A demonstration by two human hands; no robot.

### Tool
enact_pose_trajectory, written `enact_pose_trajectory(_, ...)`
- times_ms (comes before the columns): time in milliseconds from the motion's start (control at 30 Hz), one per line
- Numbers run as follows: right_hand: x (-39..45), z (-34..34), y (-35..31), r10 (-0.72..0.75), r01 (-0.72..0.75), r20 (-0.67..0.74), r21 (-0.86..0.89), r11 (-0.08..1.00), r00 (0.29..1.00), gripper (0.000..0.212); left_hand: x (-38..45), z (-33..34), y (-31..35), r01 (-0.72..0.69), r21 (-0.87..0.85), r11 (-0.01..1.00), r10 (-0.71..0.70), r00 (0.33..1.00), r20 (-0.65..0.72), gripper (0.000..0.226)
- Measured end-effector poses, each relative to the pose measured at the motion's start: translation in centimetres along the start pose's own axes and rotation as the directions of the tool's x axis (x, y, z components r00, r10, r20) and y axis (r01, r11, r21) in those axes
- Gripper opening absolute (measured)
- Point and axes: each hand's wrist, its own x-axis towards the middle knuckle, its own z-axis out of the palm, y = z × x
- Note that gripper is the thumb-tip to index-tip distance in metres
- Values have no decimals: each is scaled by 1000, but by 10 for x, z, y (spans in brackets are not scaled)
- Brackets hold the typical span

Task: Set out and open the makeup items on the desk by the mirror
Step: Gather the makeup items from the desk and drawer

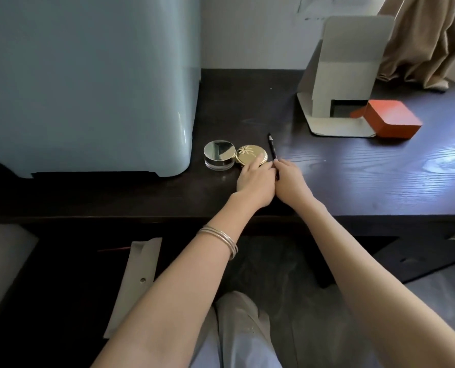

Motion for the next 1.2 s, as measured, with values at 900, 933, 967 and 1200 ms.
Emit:
enact_pose_trajectory(900, -105, 207, -229, -414, 233, 441, 409, 882, 796, 50, -280, 18, -262, 778, -306, 549, -791, 602, 111, 31)
enact_pose_trajectory(933, -100, 216, -228, -377, 199, 482, 380, 904, 791, 50, -275, 26, -270, 798, -307, 518, -793, 583, 177, 30)
enact_pose_trajectory(967, -94, 227, -229, -348, 177, 521, 350, 920, 779, 49, -270, 34, -279, 808, -301, 507, -787, 576, 220, 30)
enact_pose_trajectory(1200, -63, 275, -222, -252, 156, 611, 206, 966, 751, 42, -218, 78, -306, 732, -88, 676, -690, 671, 272, 43)
